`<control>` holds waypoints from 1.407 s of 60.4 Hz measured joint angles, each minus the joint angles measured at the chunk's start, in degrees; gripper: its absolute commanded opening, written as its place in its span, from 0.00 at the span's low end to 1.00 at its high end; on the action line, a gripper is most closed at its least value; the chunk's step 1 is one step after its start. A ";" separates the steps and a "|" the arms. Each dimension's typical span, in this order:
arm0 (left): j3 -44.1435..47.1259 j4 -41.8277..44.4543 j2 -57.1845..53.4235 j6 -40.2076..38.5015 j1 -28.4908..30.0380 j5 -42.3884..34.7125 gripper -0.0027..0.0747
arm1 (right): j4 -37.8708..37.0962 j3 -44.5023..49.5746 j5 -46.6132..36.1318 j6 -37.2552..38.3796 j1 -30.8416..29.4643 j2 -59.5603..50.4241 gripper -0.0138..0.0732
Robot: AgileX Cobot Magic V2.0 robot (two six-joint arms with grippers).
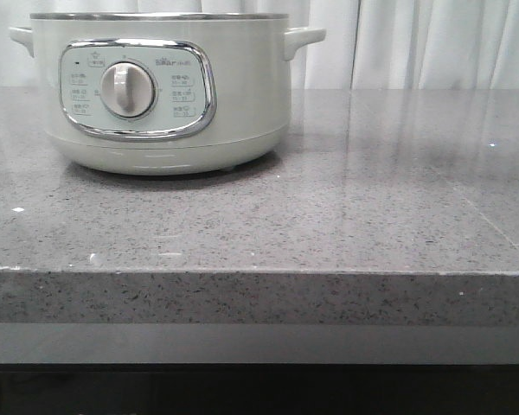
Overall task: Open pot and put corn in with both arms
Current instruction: 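Carry the corn over the open pot and release it inside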
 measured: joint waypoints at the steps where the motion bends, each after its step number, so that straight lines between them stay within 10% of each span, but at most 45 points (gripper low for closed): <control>1: 0.00 0.00 0.00 0.00 0.00 0.00 0.35 | 0.00 -0.23 -0.62 -0.24 0.74 0.00 0.54; 29: 0.00 0.00 0.00 -0.30 0.00 0.00 0.35 | 0.68 -12.36 -6.87 -2.75 10.63 9.75 0.54; 85: 0.00 0.00 0.00 0.00 0.00 0.00 0.35 | -2.86 -22.75 -3.97 -4.95 10.86 28.45 0.54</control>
